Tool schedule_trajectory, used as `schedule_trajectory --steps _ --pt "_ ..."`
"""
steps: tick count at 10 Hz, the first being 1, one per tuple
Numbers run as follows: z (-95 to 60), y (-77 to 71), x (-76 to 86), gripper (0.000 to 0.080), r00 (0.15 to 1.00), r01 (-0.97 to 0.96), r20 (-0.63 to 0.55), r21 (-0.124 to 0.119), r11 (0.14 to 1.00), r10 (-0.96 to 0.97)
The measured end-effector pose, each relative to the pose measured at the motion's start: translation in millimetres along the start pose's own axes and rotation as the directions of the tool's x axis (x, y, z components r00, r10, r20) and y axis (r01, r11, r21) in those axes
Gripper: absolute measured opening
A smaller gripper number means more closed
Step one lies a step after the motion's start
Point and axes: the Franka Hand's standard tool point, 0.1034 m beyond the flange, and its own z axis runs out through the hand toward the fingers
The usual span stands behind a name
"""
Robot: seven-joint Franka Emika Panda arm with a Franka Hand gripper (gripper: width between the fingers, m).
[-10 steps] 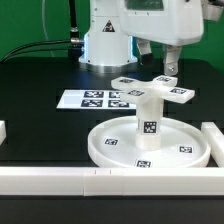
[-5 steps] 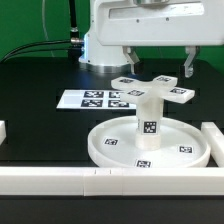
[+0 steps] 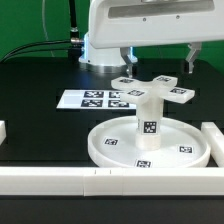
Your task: Assemble round table
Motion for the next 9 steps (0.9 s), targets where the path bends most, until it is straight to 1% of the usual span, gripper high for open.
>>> schedule_trajectory --steps 1,3,5,6,7,9 --pt "-0.2 -1.3 1.0 0.0649 0.996 0.093 0.001 -0.006 0.996 -0.093" --pt "-0.2 0.8 0.6 0.0649 0.982 0.189 0.003 -0.008 0.982 -0.189" --pt "-0.3 3.9 0.3 0.0649 0.931 0.364 0.008 -0.014 0.931 -0.364" --pt "-0.6 8.4 -0.2 0.0649 0.844 0.536 0.021 -0.023 0.844 -0.535" --pt "-0.7 7.4 1.0 0.0649 0.775 0.632 0.032 -0.037 0.774 -0.631" --pt "1.0 1.4 0.1 0.0649 0.636 0.771 0.065 -0.040 0.635 -0.769"
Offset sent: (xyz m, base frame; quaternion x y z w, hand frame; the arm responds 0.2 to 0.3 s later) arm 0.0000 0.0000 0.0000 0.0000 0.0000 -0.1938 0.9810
